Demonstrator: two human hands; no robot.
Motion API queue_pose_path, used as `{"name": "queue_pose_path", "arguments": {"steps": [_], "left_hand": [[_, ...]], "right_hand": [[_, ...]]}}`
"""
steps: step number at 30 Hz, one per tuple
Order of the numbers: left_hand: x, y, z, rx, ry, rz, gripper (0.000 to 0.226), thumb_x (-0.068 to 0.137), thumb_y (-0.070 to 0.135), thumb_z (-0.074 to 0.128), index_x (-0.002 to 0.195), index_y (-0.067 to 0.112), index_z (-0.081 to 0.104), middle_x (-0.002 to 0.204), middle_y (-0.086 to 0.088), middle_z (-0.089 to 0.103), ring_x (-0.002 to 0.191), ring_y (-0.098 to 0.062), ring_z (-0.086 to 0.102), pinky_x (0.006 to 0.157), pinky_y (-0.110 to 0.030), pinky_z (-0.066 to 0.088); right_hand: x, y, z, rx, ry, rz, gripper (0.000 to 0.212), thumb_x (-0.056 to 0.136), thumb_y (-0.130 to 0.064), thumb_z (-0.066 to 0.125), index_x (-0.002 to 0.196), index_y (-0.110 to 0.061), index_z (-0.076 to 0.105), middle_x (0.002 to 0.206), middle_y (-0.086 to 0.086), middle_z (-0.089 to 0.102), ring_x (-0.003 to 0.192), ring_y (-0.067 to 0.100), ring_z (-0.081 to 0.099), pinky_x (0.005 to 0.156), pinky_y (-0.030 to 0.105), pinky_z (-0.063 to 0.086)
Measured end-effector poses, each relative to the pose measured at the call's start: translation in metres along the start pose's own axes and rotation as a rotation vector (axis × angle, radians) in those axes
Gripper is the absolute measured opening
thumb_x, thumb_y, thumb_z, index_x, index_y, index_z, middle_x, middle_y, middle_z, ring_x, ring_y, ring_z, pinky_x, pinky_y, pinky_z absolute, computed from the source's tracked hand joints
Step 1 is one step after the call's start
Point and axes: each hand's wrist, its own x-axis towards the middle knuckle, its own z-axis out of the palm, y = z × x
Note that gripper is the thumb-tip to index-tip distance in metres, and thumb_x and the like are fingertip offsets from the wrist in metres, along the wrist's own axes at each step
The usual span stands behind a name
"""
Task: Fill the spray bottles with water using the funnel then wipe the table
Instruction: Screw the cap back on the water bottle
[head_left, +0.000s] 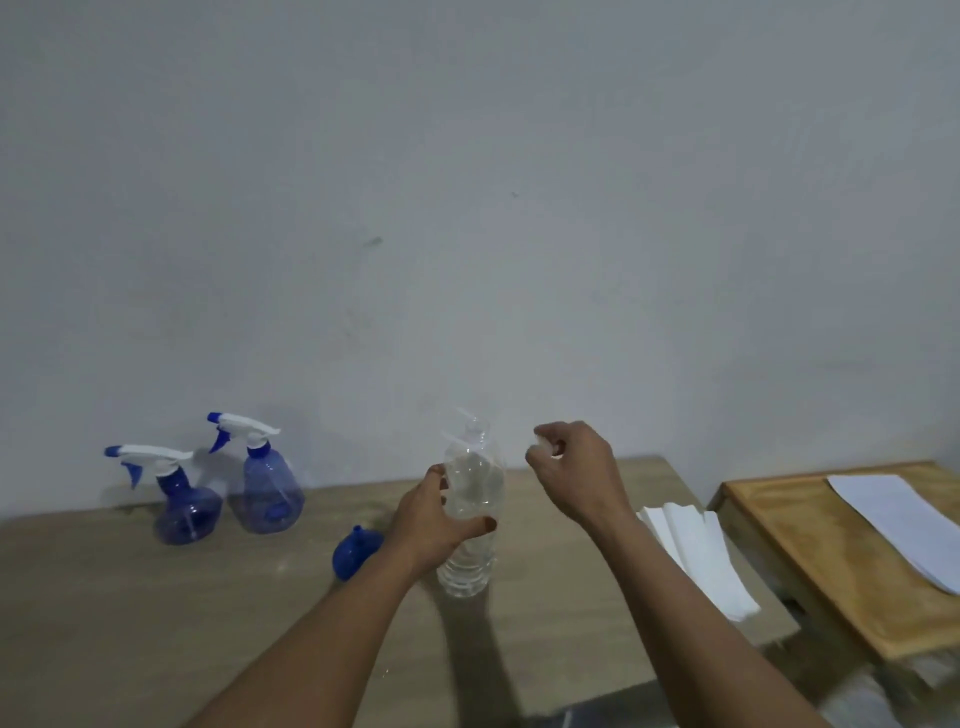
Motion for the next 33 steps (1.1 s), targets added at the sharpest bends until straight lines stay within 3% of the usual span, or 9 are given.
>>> {"name": "queue_pose_path", "arguments": {"steps": [3, 6, 13, 16, 19, 23, 26, 31, 33], "left_hand": [[0.002, 0.0, 0.001, -0.015, -0.007, -0.028, 0.094, 0.055, 0.047, 0.093, 0.134, 0.027, 0.045, 0.132, 0.007, 0.059, 0.114, -0.015, 0.058, 0.097, -0.038, 0.052], [0.001, -0.003, 0.0, -0.005, -0.003, -0.027, 0.091, 0.054, 0.045, 0.094, 0.13, 0.029, 0.046, 0.128, 0.008, 0.061, 0.112, -0.015, 0.059, 0.093, -0.035, 0.054], [0.0, -0.007, 0.004, 0.046, -0.018, -0.024, 0.086, 0.063, 0.038, 0.091, 0.132, 0.028, 0.04, 0.116, 0.014, 0.055, 0.108, -0.01, 0.054, 0.092, -0.03, 0.051], [0.0, -0.008, 0.007, 0.047, 0.0, -0.033, 0.088, 0.063, 0.039, 0.091, 0.133, 0.029, 0.039, 0.12, 0.013, 0.058, 0.114, -0.013, 0.057, 0.095, -0.032, 0.052], [0.001, -0.009, 0.009, 0.031, 0.005, -0.042, 0.087, 0.059, 0.045, 0.091, 0.128, 0.035, 0.04, 0.119, 0.017, 0.06, 0.114, -0.013, 0.059, 0.094, -0.037, 0.055], [0.0, -0.009, 0.01, 0.037, 0.009, -0.026, 0.09, 0.06, 0.044, 0.091, 0.132, 0.033, 0.038, 0.127, 0.013, 0.059, 0.117, -0.014, 0.057, 0.096, -0.038, 0.053], [0.002, -0.011, 0.009, 0.002, 0.014, -0.036, 0.09, 0.058, 0.044, 0.092, 0.13, 0.033, 0.039, 0.124, 0.011, 0.06, 0.116, -0.014, 0.058, 0.095, -0.038, 0.055], [0.004, -0.016, 0.012, -0.031, 0.02, -0.052, 0.088, 0.058, 0.039, 0.093, 0.129, 0.033, 0.041, 0.122, 0.013, 0.06, 0.113, -0.012, 0.059, 0.095, -0.039, 0.055], [0.005, -0.017, 0.013, -0.049, 0.021, -0.048, 0.087, 0.059, 0.034, 0.094, 0.129, 0.031, 0.042, 0.121, 0.014, 0.06, 0.113, -0.011, 0.058, 0.096, -0.038, 0.054]], "right_hand": [[0.008, -0.042, -0.018, 0.031, -0.047, -0.158, 0.034, 0.09, -0.023, 0.06, 0.12, -0.012, 0.072, 0.113, 0.0, 0.069, 0.104, 0.012, 0.064, 0.088, 0.022, 0.046], [0.017, -0.065, -0.017, -0.051, -0.189, -0.273, 0.036, 0.095, -0.021, 0.057, 0.129, -0.012, 0.068, 0.128, 0.001, 0.064, 0.115, 0.014, 0.062, 0.096, 0.022, 0.045], [0.03, -0.066, 0.0, -0.274, -0.376, -0.331, 0.041, 0.099, -0.012, 0.052, 0.14, -0.013, 0.059, 0.142, 0.005, 0.056, 0.129, 0.023, 0.055, 0.103, 0.029, 0.045], [0.034, -0.063, 0.005, -0.298, -0.366, -0.344, 0.035, 0.099, -0.012, 0.055, 0.132, -0.009, 0.065, 0.133, 0.006, 0.06, 0.122, 0.026, 0.059, 0.094, 0.028, 0.047], [0.036, -0.062, 0.008, -0.354, -0.344, -0.335, 0.023, 0.098, -0.027, 0.061, 0.103, -0.007, 0.07, 0.102, 0.005, 0.059, 0.093, 0.023, 0.06, 0.077, 0.032, 0.049], [0.035, -0.054, 0.009, -0.456, -0.268, -0.373, 0.049, 0.095, -0.061, 0.051, 0.104, -0.013, 0.056, 0.098, 0.003, 0.06, 0.088, 0.022, 0.058, 0.072, 0.035, 0.045], [0.036, -0.048, 0.008, -0.277, -0.359, -0.341, 0.036, 0.099, -0.045, 0.052, 0.123, -0.018, 0.057, 0.108, 0.001, 0.063, 0.1, 0.019, 0.061, 0.084, 0.035, 0.05], [0.039, -0.043, 0.012, -0.229, -0.316, -0.34, 0.028, 0.097, -0.044, 0.059, 0.107, -0.018, 0.057, 0.095, -0.005, 0.059, 0.085, 0.015, 0.057, 0.072, 0.03, 0.046], [0.039, -0.042, 0.015, -0.206, -0.319, -0.354, 0.029, 0.098, -0.042, 0.057, 0.115, -0.018, 0.058, 0.105, -0.004, 0.063, 0.093, 0.016, 0.06, 0.079, 0.033, 0.05]]}}
